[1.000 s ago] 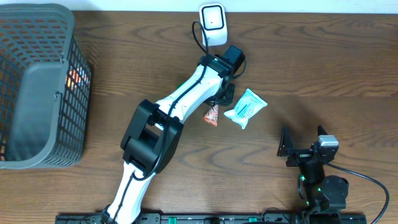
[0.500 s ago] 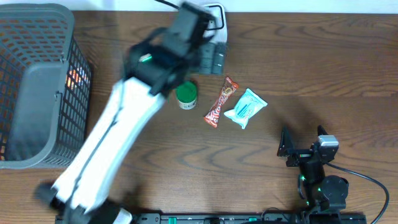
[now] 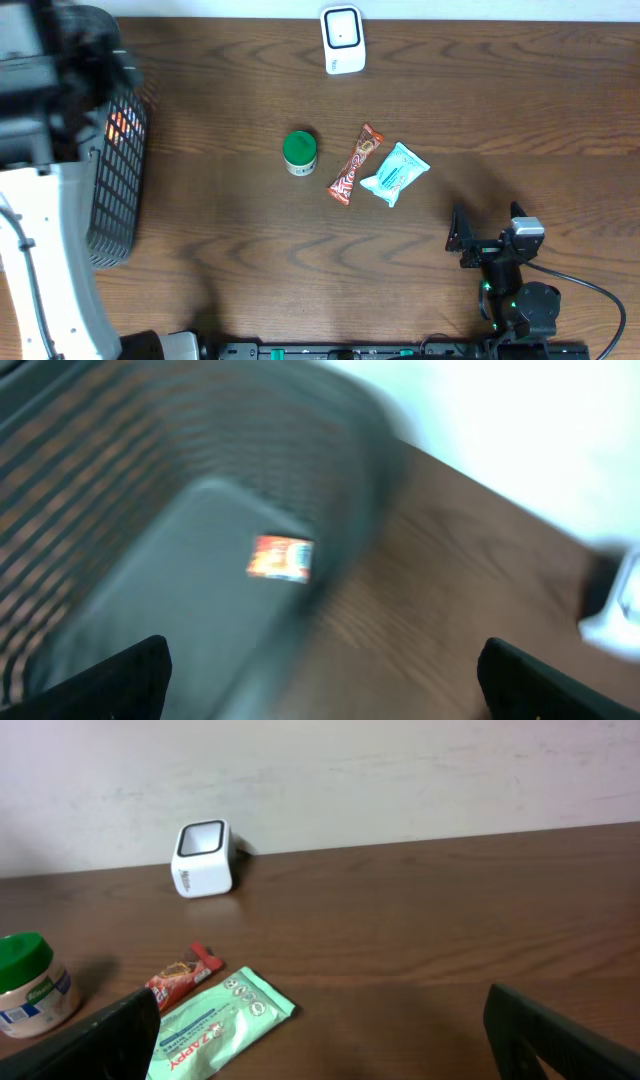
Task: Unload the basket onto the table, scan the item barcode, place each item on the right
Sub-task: 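Drop the Top bar on the table beside the wipes pack, then reach the left gripper into the basket toward the orange tissue pack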
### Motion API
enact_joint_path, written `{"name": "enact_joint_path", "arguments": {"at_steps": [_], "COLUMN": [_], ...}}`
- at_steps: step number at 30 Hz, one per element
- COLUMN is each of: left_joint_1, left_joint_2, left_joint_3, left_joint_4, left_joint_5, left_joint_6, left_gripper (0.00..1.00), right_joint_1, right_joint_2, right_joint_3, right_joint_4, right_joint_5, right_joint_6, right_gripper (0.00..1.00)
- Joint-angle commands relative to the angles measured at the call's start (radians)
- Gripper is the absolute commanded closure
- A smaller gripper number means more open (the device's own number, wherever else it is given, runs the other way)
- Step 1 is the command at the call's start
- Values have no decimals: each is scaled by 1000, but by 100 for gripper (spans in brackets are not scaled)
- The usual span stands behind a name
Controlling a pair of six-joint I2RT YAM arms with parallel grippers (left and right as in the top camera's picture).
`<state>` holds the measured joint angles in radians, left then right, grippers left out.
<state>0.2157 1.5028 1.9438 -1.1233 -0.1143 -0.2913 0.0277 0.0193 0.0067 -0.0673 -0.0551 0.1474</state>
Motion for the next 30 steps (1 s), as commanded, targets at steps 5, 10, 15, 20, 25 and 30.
{"name": "enact_joint_path", "arguments": {"at_steps": [5, 10, 15, 20, 25, 30], "left_joint_1": [271, 264, 258, 258, 251, 236], "left_joint_2": [38, 108, 224, 366, 502, 609], "left_joint_3": [-31, -31, -31, -31, -31, -31], "left_joint_4": [-5, 3, 28, 32, 76, 109], "left_joint_5": [89, 89, 87, 70, 106, 133], "left_joint_6": [-532, -586, -624, -834, -900, -900], "left_gripper": [2, 2, 2, 2, 2, 2], "right_joint_1": [11, 11, 11, 11, 11, 11], "right_joint_2": [-1, -1, -1, -1, -1, -1], "right_joint_3": [-1, -1, -1, -1, -1, -1], "right_joint_4": [-4, -4, -4, -4, -4, -4], "right_joint_5": [1, 1, 1, 1, 1, 1], "right_joint_6": [-11, -11, -11, -11, -11, -11], "right_gripper": [1, 1, 1, 1, 1, 1]}}
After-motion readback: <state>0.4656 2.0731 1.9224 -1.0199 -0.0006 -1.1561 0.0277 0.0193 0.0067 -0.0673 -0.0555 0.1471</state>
